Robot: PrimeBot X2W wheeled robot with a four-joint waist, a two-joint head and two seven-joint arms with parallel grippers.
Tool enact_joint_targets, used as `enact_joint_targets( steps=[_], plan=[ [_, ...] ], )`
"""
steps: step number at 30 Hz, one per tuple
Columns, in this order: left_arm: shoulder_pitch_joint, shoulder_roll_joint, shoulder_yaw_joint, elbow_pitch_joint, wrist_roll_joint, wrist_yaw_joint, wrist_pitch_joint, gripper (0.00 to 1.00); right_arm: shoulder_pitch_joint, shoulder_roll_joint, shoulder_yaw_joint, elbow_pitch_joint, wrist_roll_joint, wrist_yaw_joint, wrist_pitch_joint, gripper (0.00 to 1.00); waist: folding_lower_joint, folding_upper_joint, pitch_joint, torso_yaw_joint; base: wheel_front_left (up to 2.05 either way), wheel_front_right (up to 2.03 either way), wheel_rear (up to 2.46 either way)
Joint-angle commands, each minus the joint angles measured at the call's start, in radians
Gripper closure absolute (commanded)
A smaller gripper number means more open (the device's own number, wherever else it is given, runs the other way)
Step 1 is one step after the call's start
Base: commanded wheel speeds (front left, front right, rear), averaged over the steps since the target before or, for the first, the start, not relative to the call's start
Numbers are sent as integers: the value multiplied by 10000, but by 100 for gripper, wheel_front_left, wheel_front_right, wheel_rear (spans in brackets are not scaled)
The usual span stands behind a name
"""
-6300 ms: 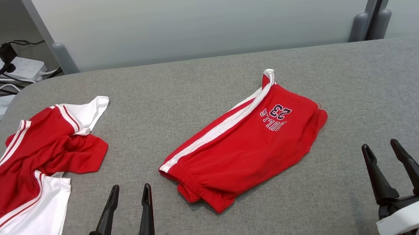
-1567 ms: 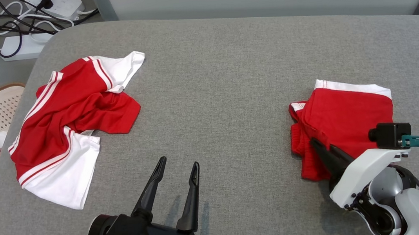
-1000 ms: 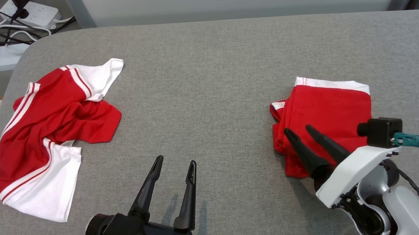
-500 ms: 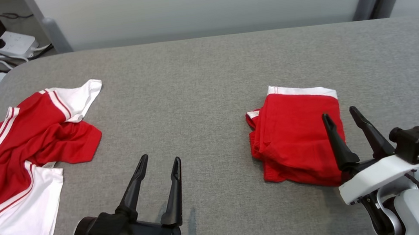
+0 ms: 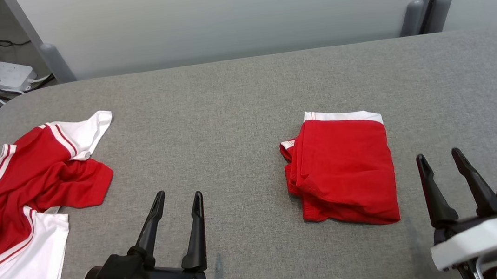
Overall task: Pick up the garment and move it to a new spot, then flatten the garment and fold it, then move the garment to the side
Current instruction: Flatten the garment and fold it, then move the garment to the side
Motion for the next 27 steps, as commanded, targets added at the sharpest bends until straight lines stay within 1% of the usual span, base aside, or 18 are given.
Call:
enact_joint_targets(
  steps=[1, 6, 8, 12, 18, 23, 25, 27],
  plan=[
    [-237, 12, 375, -187, -54, 90, -86, 0, 232, 3, 67, -582, -83, 44, -131, 0, 0, 0, -80, 12, 0, 0, 0],
    [-3, 12, 550, -216, 52, 147, -86, 0, 1119, 84, -93, -1020, -150, 44, -132, 0, 0, 0, -246, -2, 0, 0, 0],
    [130, 12, 657, -227, 93, 123, -86, 0, 1544, 152, -230, -1175, -104, 44, -132, 0, 0, 0, -325, 23, 0, 0, 0],
    [233, 12, 803, -209, 193, -5, -86, 0, 1891, 200, -260, -1272, -8, 44, -133, 0, 0, 0, -357, 85, 0, 0, 0],
    [277, 12, 856, -232, 249, -58, -86, 0, 1895, 222, -304, -1279, 65, 44, -133, 0, 0, 0, -317, 179, 0, 0, 0],
    [242, 12, 710, -241, 244, -42, -86, 0, 1653, 272, -310, -1120, 339, 44, -133, 0, 0, 0, -252, 288, 0, 0, 0],
    [224, 12, 636, -201, 246, -50, -86, 0, 1494, 293, -335, -966, 626, 44, -133, 0, 0, 0, -230, 319, 0, 0, 0],
    [192, 12, 587, -169, 252, -41, -86, 0, 1292, 323, -159, -502, 1381, 44, -133, 0, 0, 0, -207, 348, 0, 0, 0]
  ],
)
